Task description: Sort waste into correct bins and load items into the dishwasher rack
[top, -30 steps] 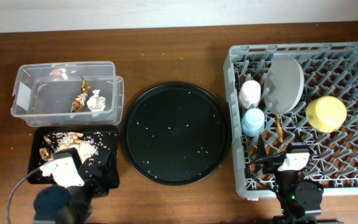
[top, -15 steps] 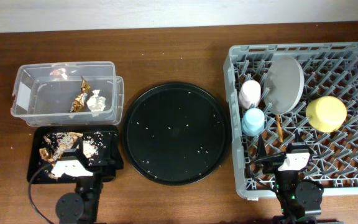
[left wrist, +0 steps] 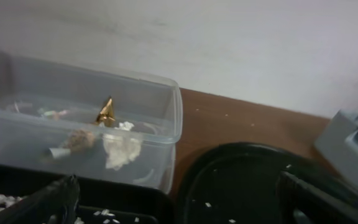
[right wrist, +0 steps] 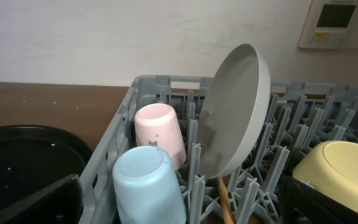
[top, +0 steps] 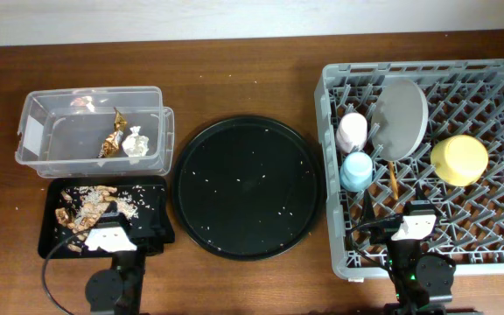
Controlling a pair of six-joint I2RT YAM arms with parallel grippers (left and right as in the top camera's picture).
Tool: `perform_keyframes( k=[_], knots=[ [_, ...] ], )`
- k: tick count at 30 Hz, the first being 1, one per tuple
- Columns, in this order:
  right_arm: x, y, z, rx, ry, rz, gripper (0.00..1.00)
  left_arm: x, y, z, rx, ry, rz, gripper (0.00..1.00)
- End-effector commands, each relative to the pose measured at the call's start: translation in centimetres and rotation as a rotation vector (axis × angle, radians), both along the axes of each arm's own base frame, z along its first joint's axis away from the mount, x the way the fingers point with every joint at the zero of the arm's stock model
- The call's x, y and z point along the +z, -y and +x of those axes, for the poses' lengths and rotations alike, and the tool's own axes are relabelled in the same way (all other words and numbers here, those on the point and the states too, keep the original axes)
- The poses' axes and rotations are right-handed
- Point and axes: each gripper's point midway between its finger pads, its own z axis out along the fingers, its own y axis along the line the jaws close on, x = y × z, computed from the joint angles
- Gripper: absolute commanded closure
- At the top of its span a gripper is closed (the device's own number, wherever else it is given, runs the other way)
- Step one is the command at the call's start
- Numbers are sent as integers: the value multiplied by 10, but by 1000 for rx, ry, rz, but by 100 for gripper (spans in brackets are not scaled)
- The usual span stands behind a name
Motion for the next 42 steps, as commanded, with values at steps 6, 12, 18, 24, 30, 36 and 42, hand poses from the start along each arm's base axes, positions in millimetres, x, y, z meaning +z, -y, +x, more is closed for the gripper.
perform_keyframes(
  k=[6, 12, 18, 24, 30, 36, 42],
  knots=[
    [-3, 1, 0, -6, -3, 1, 2, -2, -3, 0, -1, 2, 207, 0],
    [-3, 1, 0, -6, -3, 1, 1, -2, 1, 0, -17, 4, 246, 0],
    [-3, 1, 0, -6, -3, 1, 2, -2, 2, 0, -20, 4, 245, 0],
    [-3, 1, 0, -6, -3, 1, 2, -2, 2, 0, -20, 4, 245, 0],
    [-3, 1, 0, -6, -3, 1, 2, -2, 2, 0, -20, 4, 245, 0],
    [-3, 1, 0, -6, -3, 1, 2, -2, 2, 0, -20, 4, 245, 0],
    [-3, 1, 0, -6, -3, 1, 2, -2, 2, 0, -20, 4, 245, 0]
  ],
)
